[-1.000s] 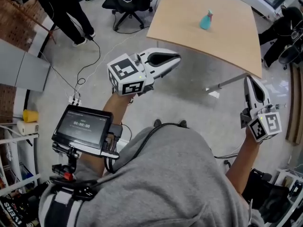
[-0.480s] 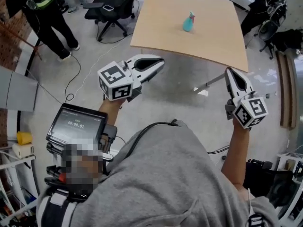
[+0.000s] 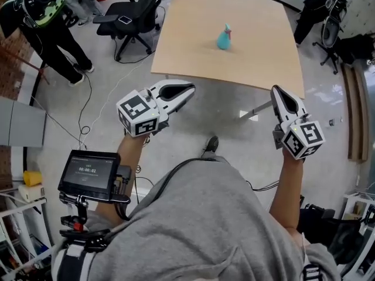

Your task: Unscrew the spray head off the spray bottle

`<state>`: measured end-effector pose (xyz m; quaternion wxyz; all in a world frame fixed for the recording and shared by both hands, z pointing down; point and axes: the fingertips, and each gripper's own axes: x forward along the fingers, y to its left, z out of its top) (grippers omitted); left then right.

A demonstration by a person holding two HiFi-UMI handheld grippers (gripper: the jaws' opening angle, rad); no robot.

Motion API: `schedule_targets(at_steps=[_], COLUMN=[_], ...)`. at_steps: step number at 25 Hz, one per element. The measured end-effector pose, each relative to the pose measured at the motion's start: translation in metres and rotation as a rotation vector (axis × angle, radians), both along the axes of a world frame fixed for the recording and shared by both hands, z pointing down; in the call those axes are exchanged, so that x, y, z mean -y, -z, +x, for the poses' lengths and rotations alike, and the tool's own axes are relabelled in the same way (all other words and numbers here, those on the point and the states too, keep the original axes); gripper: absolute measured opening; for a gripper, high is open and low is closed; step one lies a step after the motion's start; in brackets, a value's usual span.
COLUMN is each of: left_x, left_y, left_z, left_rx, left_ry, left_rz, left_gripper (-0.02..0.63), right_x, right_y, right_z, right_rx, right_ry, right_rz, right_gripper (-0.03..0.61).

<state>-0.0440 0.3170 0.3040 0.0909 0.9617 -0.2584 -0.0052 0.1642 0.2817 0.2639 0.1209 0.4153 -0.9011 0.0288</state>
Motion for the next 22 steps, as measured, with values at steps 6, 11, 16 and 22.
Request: schedule_targets(at_steps=[6, 11, 16, 22], left_x=[0.066, 0.129, 0.146, 0.211], left_y=[-0.031, -0.022, -0.011, -0.029], left_z=[0.010, 0.032, 0.050, 0.054], left_rx=[0.018, 0.030, 0.022, 0.012], left_ry=[0.060, 0.112, 0.126, 0.121], left_rz=[-0.040, -0.038, -0.076, -0.103], left_gripper=[0.015, 0.015, 0.015, 0.015], right_x=[0.083, 0.154, 0.176, 0.243], right_y=[-0.022, -0.008, -0.004, -0.027], right_z=[0.011, 0.027, 0.026, 0.023], right_rx=[0.004, 0.014, 0.000, 0.001], right_ry=[0.064, 0.110, 0.165, 0.171], right_rz=[-0.021, -0.011, -0.060, -0.086], right_gripper=[0.006, 0.006, 0.006, 0.006])
